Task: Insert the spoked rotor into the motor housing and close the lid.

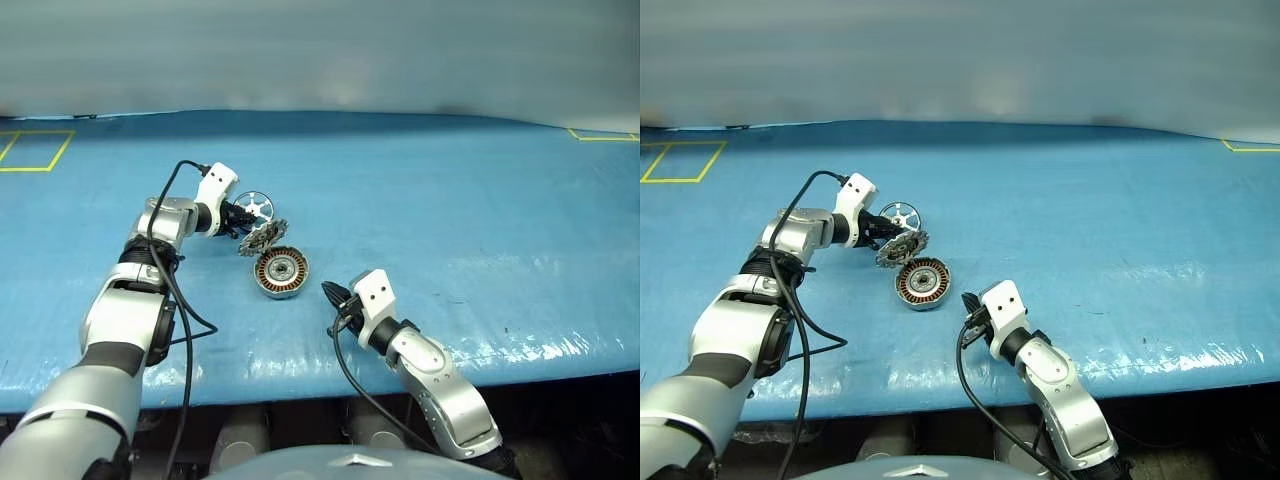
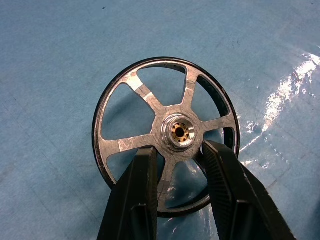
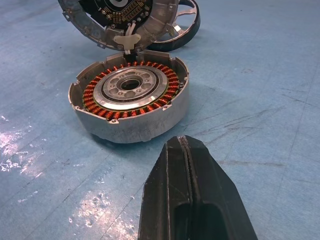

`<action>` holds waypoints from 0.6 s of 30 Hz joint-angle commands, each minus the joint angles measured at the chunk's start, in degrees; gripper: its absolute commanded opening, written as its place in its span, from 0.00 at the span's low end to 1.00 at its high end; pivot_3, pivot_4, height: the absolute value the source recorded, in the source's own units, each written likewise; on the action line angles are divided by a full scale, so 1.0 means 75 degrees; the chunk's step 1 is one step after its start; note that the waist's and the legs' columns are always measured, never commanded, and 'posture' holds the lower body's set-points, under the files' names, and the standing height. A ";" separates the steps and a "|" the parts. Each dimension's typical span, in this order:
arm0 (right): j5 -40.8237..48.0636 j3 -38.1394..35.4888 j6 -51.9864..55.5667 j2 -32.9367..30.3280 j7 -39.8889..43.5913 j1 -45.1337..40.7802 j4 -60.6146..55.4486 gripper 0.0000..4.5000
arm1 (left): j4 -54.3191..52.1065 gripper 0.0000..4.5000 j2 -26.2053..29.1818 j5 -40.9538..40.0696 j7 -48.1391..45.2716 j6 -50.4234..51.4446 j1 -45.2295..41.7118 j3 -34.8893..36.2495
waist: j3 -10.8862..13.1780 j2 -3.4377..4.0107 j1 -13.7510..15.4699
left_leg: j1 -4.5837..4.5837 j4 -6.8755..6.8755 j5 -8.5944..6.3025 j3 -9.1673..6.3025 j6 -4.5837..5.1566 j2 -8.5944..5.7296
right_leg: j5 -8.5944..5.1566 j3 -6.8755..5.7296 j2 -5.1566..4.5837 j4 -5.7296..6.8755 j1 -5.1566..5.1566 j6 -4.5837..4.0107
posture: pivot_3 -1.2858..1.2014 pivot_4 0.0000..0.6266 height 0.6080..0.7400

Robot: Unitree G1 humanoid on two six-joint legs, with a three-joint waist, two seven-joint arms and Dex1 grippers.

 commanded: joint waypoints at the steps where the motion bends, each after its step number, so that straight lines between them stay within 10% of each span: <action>1: -0.0002 0.0025 -0.0106 0.0058 -0.0005 -0.0048 -0.0178 0.00 | 0.0003 0.24 0.0205 0.0061 0.0082 -0.0028 0.0086 0.0010 | 0.0000 0.0000 -0.0008 | 0.0000 0.0000 0.0000 0.0000 0.0000 0.0000 | 0.0000 0.0000 0.0000 0.0000 0.0000 0.0000 | 0.52 0.24 1.00; 18: 0.0073 0.0173 -0.0153 0.0095 0.0141 -0.0190 -0.0050 0.00 | -0.4130 0.01 0.1867 -0.1282 -0.0901 0.1521 0.2440 0.0895 | 0.0019 -0.0017 0.0017 | -0.0019 -0.0028 -0.0001 -0.0001 -0.0001 0.0010 | -0.0010 -0.0004 0.0001 -0.0010 -0.0028 -0.0017 | 0.52 0.24 1.00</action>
